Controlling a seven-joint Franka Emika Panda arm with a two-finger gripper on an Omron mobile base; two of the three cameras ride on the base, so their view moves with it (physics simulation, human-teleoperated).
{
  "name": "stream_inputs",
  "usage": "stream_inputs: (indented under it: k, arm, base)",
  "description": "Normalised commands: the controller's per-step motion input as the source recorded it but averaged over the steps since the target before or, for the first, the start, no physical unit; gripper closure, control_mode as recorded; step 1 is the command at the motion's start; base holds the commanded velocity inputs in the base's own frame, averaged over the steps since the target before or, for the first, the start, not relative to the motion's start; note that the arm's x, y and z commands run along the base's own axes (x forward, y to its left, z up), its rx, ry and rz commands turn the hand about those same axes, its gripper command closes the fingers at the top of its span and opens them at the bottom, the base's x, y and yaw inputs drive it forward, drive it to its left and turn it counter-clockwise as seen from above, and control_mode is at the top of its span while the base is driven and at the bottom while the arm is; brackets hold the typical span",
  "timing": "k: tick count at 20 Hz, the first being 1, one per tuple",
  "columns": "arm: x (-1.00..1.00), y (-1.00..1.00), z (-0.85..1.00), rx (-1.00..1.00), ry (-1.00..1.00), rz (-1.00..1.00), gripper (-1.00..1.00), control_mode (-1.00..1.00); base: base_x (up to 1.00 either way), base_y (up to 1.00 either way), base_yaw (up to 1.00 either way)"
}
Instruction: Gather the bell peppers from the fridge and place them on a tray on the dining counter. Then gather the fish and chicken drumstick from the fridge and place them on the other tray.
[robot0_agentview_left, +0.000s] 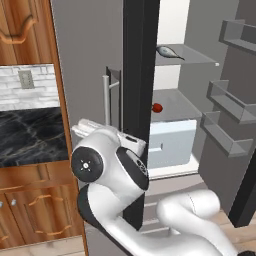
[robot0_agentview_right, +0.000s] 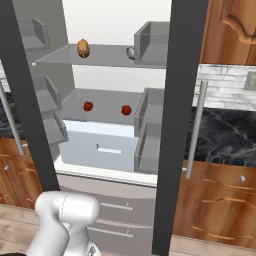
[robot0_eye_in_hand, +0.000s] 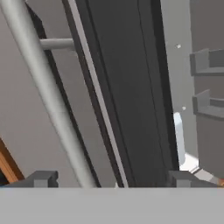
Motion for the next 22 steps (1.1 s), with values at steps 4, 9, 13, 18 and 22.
stream_inputs:
  k: [4, 9, 13, 18, 22]
  arm:
    - [-0.24, -0.98, 0.00, 0.36, -0.10, 0.12, -1.00, -1.00]
    - [-0.25, -0.80, 0.00, 0.32, -0.04, 0.25, -1.00, -1.00]
    - [-0.01, -0.74, 0.00, 0.22, 0.00, 0.39, -1.00, -1.00]
    - [0.11, -0.69, 0.00, 0.23, 0.01, 0.43, -1.00, -1.00]
    - [0.25, -0.44, -0.05, 0.13, 0.00, 0.32, -1.00, -1.00]
  base:
    - [0.00, 0.00, 0.00]
    - [0.00, 0.00, 0.00]
    - [0.00, 0.00, 0.00]
    - [0.00, 0.00, 0.00]
    - [0.00, 0.00, 0.00]
